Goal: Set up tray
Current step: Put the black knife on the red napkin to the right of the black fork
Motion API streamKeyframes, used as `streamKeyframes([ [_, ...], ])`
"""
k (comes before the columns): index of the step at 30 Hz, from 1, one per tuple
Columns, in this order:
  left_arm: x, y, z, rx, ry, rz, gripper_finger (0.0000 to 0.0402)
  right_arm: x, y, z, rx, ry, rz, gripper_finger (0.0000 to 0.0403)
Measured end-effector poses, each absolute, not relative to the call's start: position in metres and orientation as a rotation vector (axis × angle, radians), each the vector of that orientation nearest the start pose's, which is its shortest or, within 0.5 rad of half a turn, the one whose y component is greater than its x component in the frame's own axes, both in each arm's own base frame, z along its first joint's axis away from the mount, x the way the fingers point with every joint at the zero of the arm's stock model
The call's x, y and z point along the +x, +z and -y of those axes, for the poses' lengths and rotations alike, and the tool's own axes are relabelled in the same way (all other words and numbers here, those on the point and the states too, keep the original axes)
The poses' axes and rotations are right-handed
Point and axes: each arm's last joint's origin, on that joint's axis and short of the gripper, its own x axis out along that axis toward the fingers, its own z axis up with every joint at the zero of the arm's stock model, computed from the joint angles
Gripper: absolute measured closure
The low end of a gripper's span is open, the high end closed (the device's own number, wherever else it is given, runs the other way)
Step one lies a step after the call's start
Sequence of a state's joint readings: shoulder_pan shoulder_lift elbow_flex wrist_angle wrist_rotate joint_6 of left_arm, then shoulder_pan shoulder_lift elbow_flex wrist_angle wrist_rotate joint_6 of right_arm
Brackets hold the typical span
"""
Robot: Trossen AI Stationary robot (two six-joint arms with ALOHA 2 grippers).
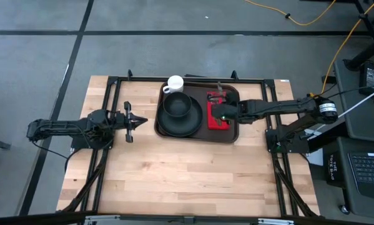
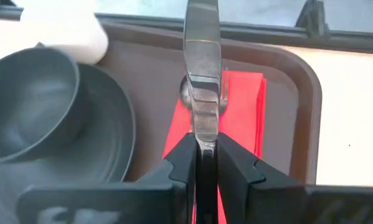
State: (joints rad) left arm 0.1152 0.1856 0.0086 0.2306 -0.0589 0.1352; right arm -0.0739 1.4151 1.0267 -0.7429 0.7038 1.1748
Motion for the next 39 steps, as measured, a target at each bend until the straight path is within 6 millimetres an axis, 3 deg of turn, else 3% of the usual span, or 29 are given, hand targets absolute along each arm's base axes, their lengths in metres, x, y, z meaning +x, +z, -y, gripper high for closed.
streamKeyframes([
  [11,0.108,0.173,-0.014,0.136,0.177,0.041,0.0396,0.262,0.246,0.053,0.689,-1.263,-0.507,0.0351],
  [24,0.108,0.173,-0.014,0.136,0.177,0.041,0.0395,0.264,0.243,0.053,0.718,-1.289,-0.483,0.0351],
  [39,0.108,0.173,-0.014,0.136,0.177,0.041,0.0395,0.285,0.19,0.068,0.769,-1.368,-0.658,0.0351],
])
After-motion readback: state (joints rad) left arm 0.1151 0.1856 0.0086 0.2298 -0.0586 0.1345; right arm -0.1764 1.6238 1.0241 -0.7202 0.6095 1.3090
